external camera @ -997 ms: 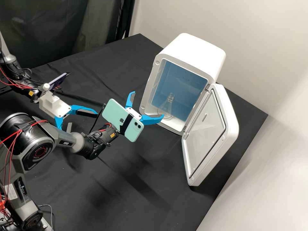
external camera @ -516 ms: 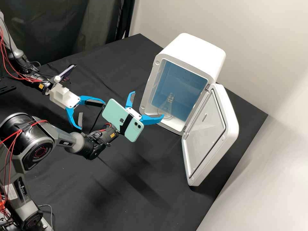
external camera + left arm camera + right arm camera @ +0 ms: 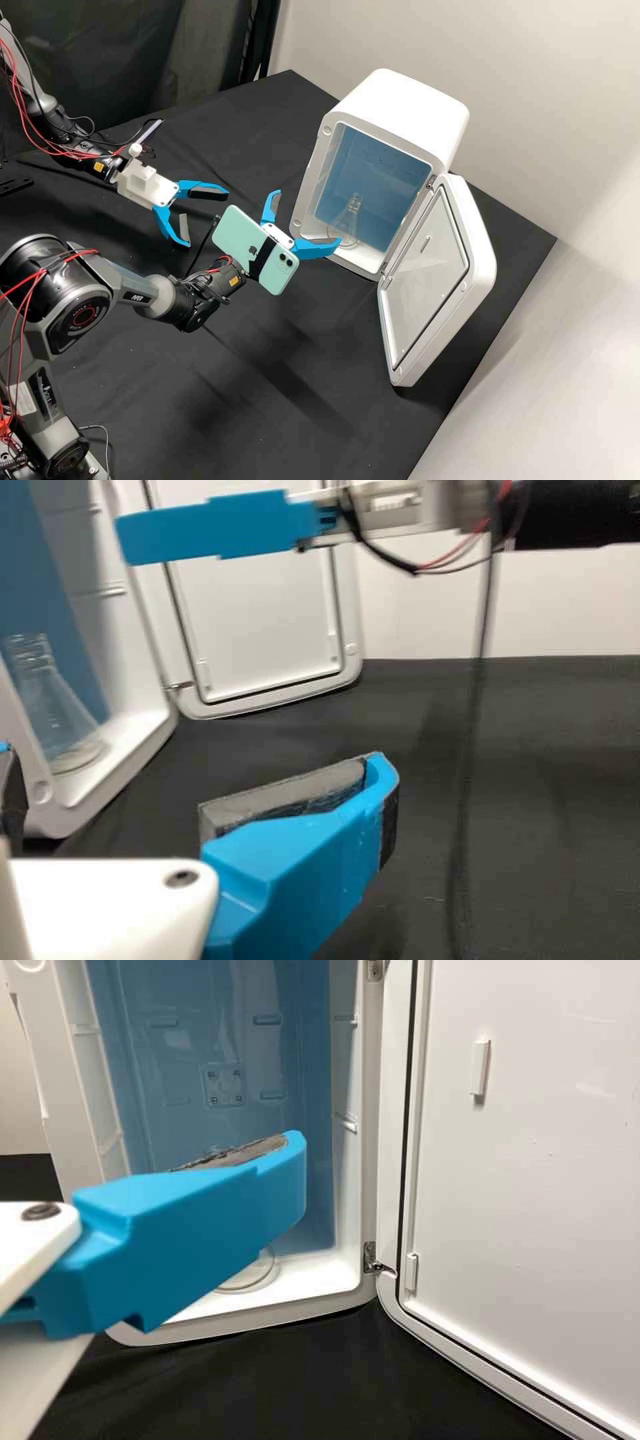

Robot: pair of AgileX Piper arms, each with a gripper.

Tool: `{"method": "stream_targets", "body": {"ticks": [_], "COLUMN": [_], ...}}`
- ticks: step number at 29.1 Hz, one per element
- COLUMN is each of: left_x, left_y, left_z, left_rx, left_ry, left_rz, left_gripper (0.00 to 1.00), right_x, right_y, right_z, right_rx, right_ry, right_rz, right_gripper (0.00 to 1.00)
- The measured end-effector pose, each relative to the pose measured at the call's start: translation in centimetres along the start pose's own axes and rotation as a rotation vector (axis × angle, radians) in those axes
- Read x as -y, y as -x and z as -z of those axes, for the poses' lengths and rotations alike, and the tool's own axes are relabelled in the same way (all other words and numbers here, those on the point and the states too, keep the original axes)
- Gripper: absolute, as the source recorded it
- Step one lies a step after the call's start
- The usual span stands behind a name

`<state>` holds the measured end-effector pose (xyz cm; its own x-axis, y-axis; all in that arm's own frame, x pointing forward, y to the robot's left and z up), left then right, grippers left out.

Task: Take the flask out of the incubator

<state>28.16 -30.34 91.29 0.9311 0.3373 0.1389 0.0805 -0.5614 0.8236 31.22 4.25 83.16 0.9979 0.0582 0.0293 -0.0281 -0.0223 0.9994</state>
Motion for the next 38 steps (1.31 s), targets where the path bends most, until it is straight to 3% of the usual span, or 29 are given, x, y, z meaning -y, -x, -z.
{"method": "stream_targets", "body": {"ticks": [7, 12, 18, 27, 29, 34, 38], "left_x": [-0.07, -0.01, -0.41, -0.41, -0.42, -0.71, -0.79], "left_y": [0.3, 0.4, 0.1, 0.1, 0.1, 0.2, 0.2], "left_z": [1.4, 1.6, 1.7, 1.8, 1.9, 1.8, 1.8], "left_rx": [-0.039, -0.033, -0.028, -0.03, -0.032, -0.031, -0.031], "left_ry": [0.003, -0.003, -0.001, -0.002, 0.0, 0.026, 0.031], "left_rz": [-0.001, 0.006, -0.005, -0.005, -0.006, -0.014, -0.016], "left_gripper": [1.0, 1.0, 1.0, 1.0, 1.0, 1.0, 1.0], "right_x": [0.0, 0.0, 0.0, 0.0, 0.0, 0.0, 0.0], "right_y": [0.0, 0.0, 0.0, 0.0, 0.0, 0.0, 0.0], "right_z": [0.0, 0.0, 0.0, 0.0, 0.0, 0.0, 0.0], "right_rx": [0.0, 0.0, 0.0, 0.0, 0.0, 0.0, 0.0], "right_ry": [0.0, 0.0, 0.0, 0.0, 0.0, 0.0, 0.0], "right_rz": [0.0, 0.0, 0.0, 0.0, 0.0, 0.0, 0.0], "right_gripper": [1.0, 1.0, 1.0, 1.0, 1.0, 1.0, 1.0]}}
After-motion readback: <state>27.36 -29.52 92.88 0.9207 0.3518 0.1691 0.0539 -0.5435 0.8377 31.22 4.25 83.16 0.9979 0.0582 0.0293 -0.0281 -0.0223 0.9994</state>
